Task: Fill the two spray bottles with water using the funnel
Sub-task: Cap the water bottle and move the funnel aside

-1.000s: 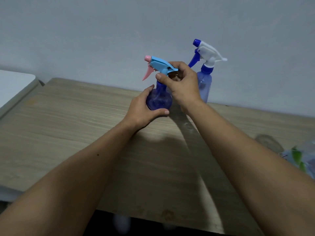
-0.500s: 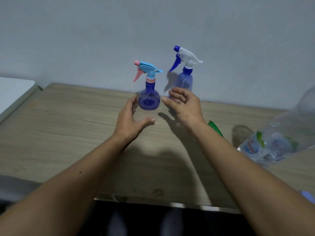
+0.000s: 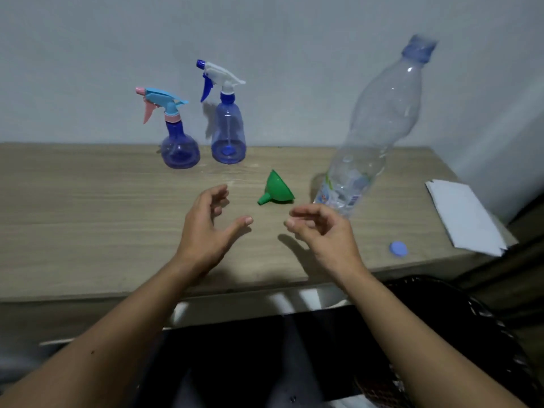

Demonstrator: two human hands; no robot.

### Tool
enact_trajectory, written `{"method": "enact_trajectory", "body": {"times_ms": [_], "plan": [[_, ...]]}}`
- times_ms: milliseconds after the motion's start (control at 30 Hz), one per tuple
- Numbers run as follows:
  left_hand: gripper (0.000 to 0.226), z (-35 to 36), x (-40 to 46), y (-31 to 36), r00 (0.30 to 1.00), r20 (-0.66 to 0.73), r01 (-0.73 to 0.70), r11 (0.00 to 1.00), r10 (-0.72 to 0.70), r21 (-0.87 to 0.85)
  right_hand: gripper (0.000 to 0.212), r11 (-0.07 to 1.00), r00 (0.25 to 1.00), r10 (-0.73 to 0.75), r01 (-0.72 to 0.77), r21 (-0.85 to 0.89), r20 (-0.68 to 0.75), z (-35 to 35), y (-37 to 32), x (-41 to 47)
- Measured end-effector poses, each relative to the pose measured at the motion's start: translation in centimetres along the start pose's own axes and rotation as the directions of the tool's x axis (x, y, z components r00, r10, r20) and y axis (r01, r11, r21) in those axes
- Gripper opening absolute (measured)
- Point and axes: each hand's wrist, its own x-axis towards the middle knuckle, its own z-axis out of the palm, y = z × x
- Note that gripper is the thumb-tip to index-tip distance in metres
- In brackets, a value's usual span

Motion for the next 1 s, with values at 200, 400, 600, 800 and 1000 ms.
{"method": "enact_trajectory", "body": {"times_ms": [200,400,600,800,1000], "plan": [[0.085,6.8,0.9,8.8,0.972,0.047,-0.228,0.972,0.231,-0.058,0.020,0.993,0.976,0.009,-0.034,-0.109,-0.220,-10.5,2.7,-5.1],[0.133,12.8,2.9,15.2,0.940,0.096,-0.317,0.942,0.328,-0.112,0.028,0.933,0.908,-0.084,-0.072,-0.352,-0.410,-16.1,3.9,-4.5],[0.127,17.0,4.3,15.8,0.948,0.036,-0.306,0.934,0.318,-0.187,0.038,0.931,0.916,-0.102,-0.050,-0.361,-0.389,-16.9,4.9,-3.7],[0.087,18.8,4.6,15.0,0.941,-0.082,-0.337,0.934,0.329,-0.116,0.043,0.867,0.931,-0.122,-0.069,-0.493,-0.344,-17.7,6.4,-2.4],[0.080,18.8,4.6,14.5,0.944,-0.102,-0.323,0.942,0.314,-0.087,0.032,0.867,0.936,-0.124,-0.059,-0.495,-0.329,-18.0,5.6,-2.0]]}}
